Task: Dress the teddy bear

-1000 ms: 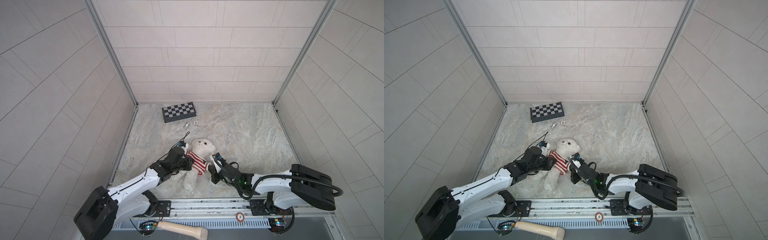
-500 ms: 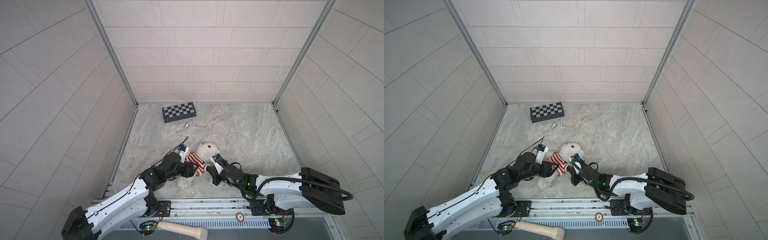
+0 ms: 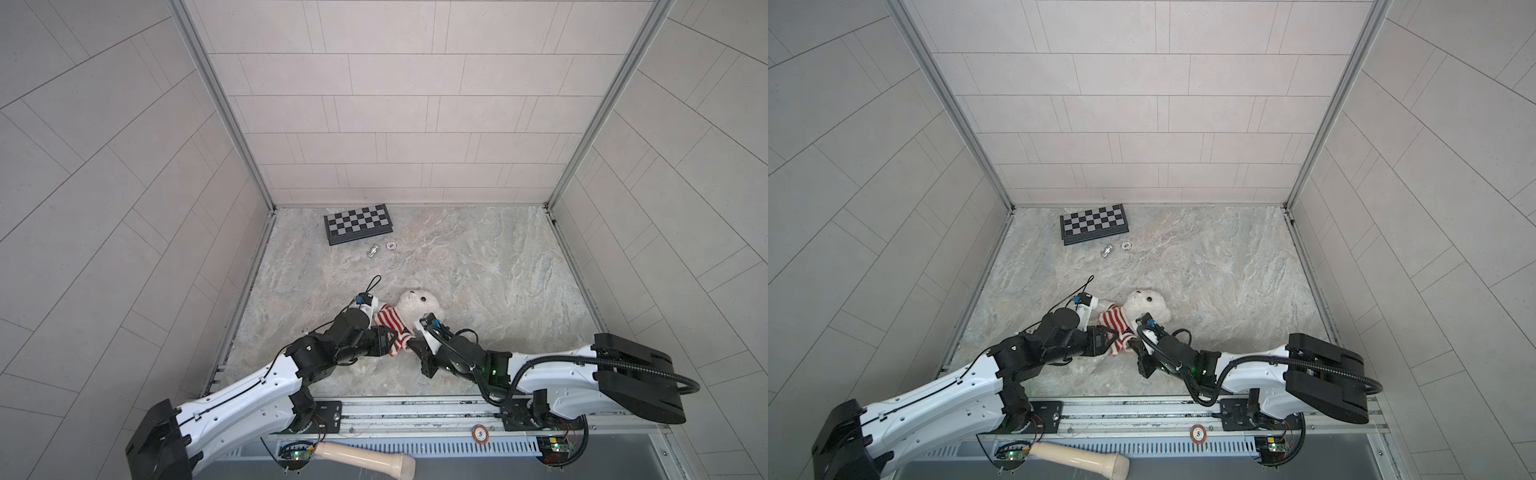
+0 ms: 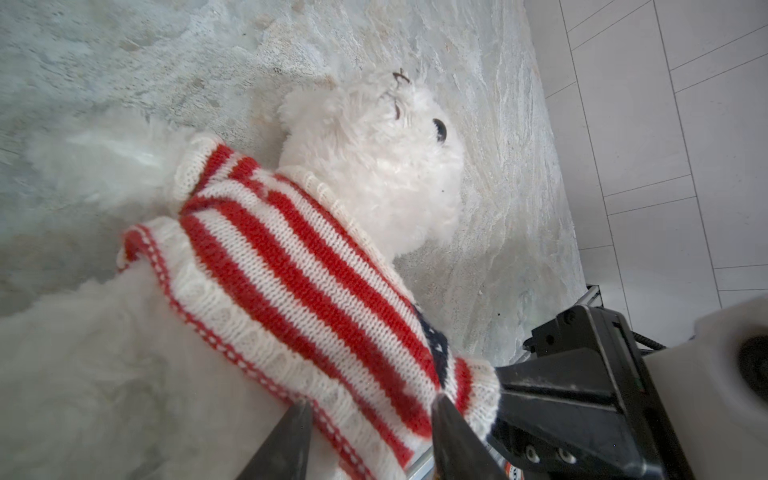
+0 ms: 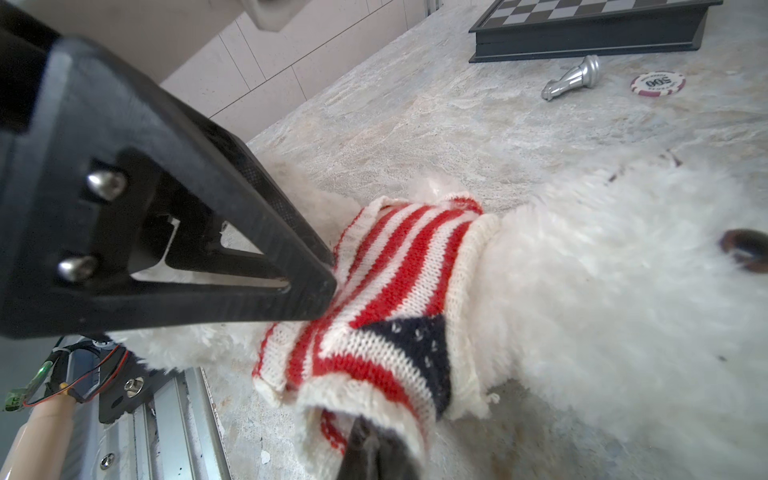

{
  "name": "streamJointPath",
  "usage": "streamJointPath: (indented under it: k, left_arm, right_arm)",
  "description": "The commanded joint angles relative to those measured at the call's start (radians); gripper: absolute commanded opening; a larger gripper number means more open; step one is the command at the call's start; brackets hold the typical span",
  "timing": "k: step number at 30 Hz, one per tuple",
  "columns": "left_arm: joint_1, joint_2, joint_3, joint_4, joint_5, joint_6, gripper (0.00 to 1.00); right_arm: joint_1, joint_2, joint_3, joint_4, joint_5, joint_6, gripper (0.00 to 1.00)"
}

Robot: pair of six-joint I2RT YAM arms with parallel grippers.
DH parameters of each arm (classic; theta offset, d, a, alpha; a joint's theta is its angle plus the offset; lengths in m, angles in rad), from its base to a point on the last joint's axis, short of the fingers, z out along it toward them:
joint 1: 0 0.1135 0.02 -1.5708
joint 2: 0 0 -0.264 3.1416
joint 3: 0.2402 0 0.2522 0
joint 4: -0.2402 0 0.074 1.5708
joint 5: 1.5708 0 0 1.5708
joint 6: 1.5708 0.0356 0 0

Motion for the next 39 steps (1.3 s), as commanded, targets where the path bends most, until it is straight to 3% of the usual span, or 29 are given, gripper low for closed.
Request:
streamJointPath:
  k: [1, 7, 13, 15, 19, 24, 29, 39]
  left_arm:
    - [-0.015, -0.027, -0.033, 0.032, -0.031, -0.052, 0.50]
    - [-0.029, 0.001, -0.037, 0.054, -0.058, -0.060, 0.33]
    - [-0.018, -0.026, 0.009, -0.041, -0.152, -0.017, 0.04]
    - [0.010, -0.032, 0.007, -0.052, -0.143, -0.003, 0.00]
    - [0.080, -0.039, -0.005, -0.070, -0.111, 0.032, 0.00]
    - [0.104, -0.038, -0.003, -0.111, -0.140, 0.077, 0.00]
    - [0.107, -0.023, -0.001, -0.077, -0.112, 0.102, 0.00]
    - [0.107, -0.009, 0.005, -0.111, -0.140, 0.156, 0.00]
  right_arm:
    - [0.010, 0.009, 0.032, 0.031, 0.021, -0.013, 0.00]
    - [0.033, -0.011, 0.019, 0.068, 0.018, -0.023, 0.00]
    - [0.064, -0.028, 0.001, 0.117, 0.024, -0.053, 0.00]
    - [0.075, -0.044, -0.031, 0.183, 0.018, -0.073, 0.00]
    - [0.090, -0.099, -0.079, 0.239, -0.008, -0.127, 0.00]
    - [0.093, -0.173, -0.097, 0.216, -0.045, -0.171, 0.00]
    - [0.093, -0.199, -0.102, 0.203, -0.074, -0.219, 0.00]
    - [0.099, -0.219, -0.158, 0.363, -0.127, -0.236, 0.00]
